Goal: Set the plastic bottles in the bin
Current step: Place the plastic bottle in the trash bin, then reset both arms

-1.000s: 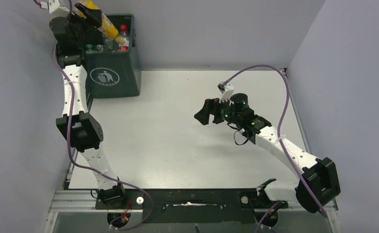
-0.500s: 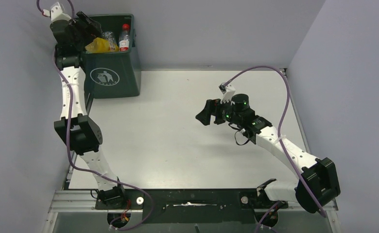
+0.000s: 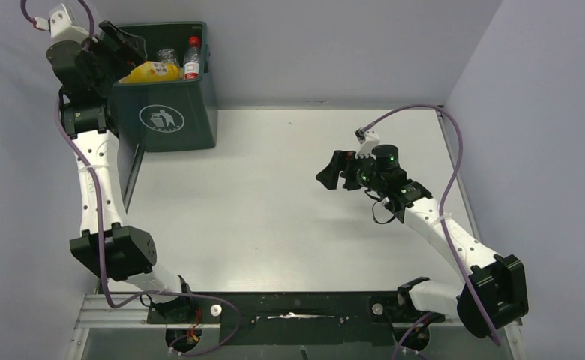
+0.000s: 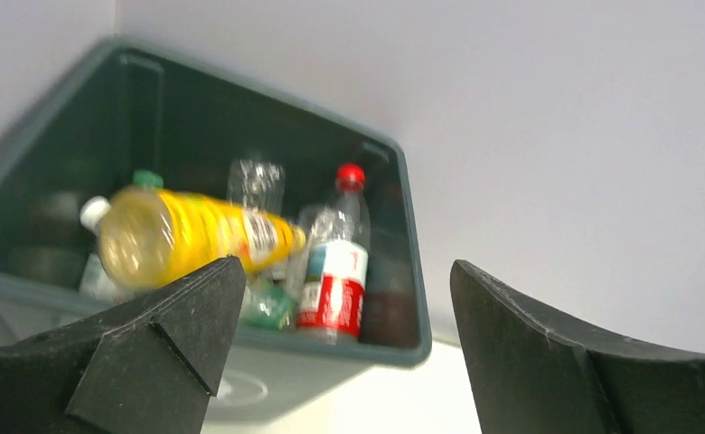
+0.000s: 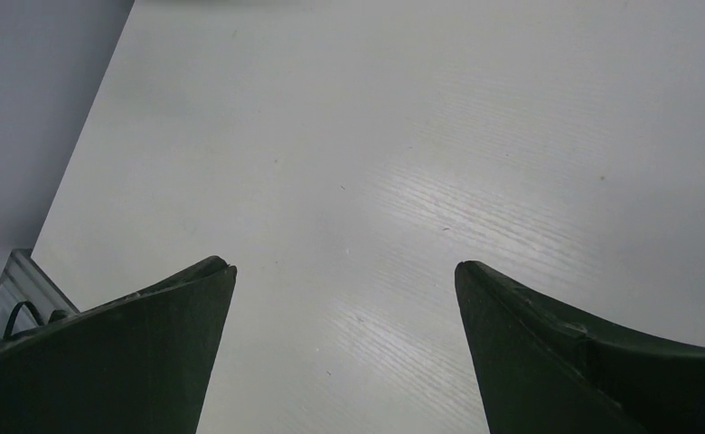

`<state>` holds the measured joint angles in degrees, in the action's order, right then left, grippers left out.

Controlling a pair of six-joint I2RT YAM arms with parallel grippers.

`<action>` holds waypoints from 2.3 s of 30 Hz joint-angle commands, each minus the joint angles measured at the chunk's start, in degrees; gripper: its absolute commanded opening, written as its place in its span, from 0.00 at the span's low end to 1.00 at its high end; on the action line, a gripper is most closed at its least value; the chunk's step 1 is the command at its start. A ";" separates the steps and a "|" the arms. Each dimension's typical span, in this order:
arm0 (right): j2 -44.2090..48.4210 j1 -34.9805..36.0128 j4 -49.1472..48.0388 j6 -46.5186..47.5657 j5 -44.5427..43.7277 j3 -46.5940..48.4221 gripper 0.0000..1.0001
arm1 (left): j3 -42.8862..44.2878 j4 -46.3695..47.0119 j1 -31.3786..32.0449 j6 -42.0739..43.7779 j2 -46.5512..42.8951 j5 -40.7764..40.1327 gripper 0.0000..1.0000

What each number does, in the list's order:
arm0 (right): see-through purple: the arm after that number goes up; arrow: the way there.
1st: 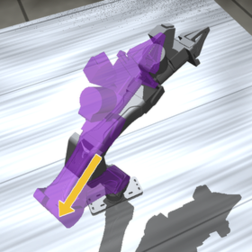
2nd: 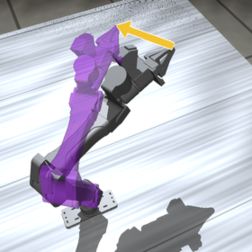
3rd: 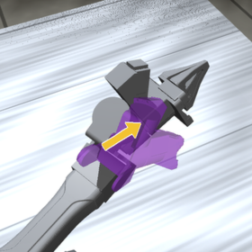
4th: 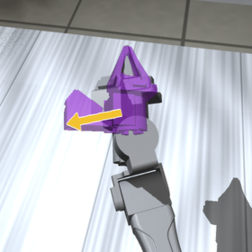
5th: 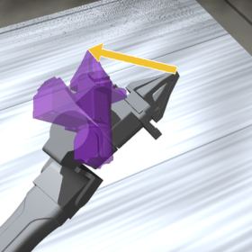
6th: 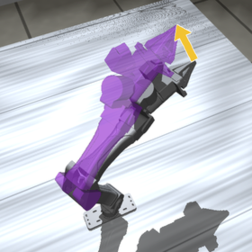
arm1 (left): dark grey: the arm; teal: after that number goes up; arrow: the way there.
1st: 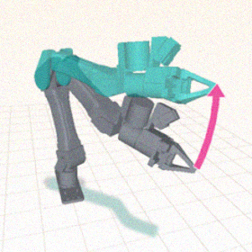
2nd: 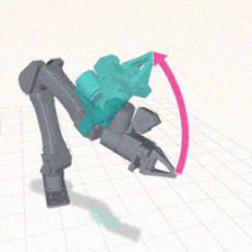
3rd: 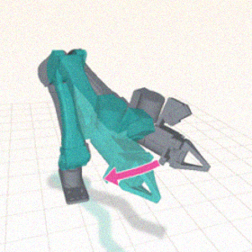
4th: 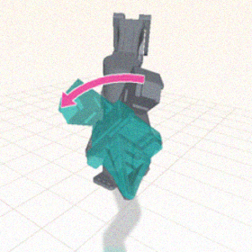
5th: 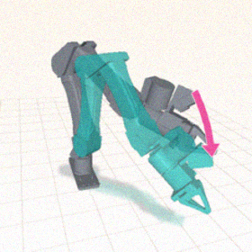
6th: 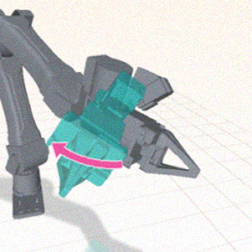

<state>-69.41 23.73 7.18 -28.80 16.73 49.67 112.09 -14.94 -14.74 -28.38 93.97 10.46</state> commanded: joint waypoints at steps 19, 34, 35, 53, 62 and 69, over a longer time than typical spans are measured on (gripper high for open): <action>14.21 -7.35 -1.59 12.81 -30.16 -1.11 0.98 | -43.72 11.29 17.81 1.29 -27.19 0.34 0.85; 17.98 -29.23 -28.07 7.64 -35.94 -28.27 0.98 | -68.93 31.89 29.61 6.39 -17.17 -14.99 0.85; 17.40 -29.30 -30.96 8.15 -36.79 -29.93 0.98 | -69.94 32.58 29.49 7.70 -16.60 -16.11 0.85; -7.94 -29.49 -57.83 16.51 -43.25 -33.71 0.98 | -79.71 53.55 11.64 13.28 -6.87 -15.22 0.85; -16.24 -29.91 -61.39 19.11 -43.69 -29.87 0.98 | -81.59 63.69 7.02 14.20 -5.04 -12.39 0.85; -16.52 -29.59 -62.21 21.17 -40.73 -30.07 0.98 | -84.14 69.13 3.98 14.04 -5.38 -10.05 0.85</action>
<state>-86.04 -6.28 -49.28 -9.82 -24.91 18.70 28.21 46.02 -10.02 -14.59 88.73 -1.87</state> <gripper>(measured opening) 0.979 0.854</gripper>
